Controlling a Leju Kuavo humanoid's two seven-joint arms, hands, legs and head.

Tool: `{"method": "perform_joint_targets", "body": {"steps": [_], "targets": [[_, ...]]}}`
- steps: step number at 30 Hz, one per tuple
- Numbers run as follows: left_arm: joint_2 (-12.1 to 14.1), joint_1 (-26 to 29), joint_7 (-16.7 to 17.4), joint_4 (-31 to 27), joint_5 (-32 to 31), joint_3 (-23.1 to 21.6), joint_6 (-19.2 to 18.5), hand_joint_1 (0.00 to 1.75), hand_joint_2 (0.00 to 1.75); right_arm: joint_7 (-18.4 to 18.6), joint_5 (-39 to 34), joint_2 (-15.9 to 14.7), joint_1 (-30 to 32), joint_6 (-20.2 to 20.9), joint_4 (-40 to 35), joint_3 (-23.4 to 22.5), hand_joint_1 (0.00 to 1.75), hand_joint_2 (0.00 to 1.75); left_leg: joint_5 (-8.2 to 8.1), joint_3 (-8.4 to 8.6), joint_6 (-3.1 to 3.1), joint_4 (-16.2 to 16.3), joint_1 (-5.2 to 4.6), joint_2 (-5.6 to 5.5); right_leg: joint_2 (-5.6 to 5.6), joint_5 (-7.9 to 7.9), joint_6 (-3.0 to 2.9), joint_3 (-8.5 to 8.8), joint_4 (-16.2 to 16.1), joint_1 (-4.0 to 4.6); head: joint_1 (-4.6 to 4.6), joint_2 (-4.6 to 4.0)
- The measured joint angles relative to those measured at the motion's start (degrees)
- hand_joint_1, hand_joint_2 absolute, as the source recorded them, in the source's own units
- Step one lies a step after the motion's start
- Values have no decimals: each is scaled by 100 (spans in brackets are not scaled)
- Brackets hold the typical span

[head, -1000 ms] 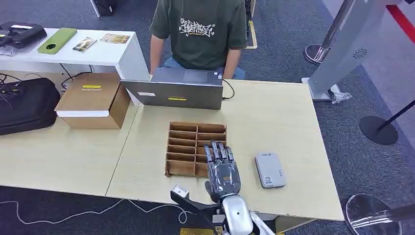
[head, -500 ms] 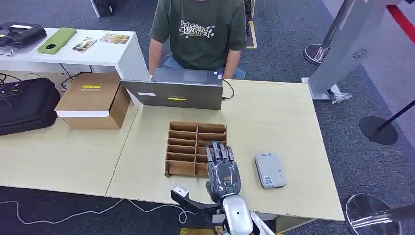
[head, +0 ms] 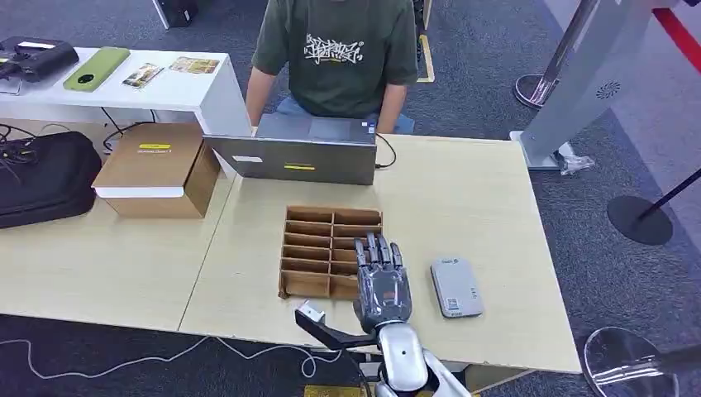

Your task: Pass the card to the sensor for recognition and then transmit it.

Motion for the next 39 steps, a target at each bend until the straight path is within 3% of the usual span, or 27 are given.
{"method": "perform_joint_targets", "body": {"steps": [39], "targets": [[2,-35,-2,39,17,-2,11,0,0,96,0,-138,183,92,-240,-77,0,175,0,0,0,0,0,1,2,0,0,-1,0,0,-2,0]]}}
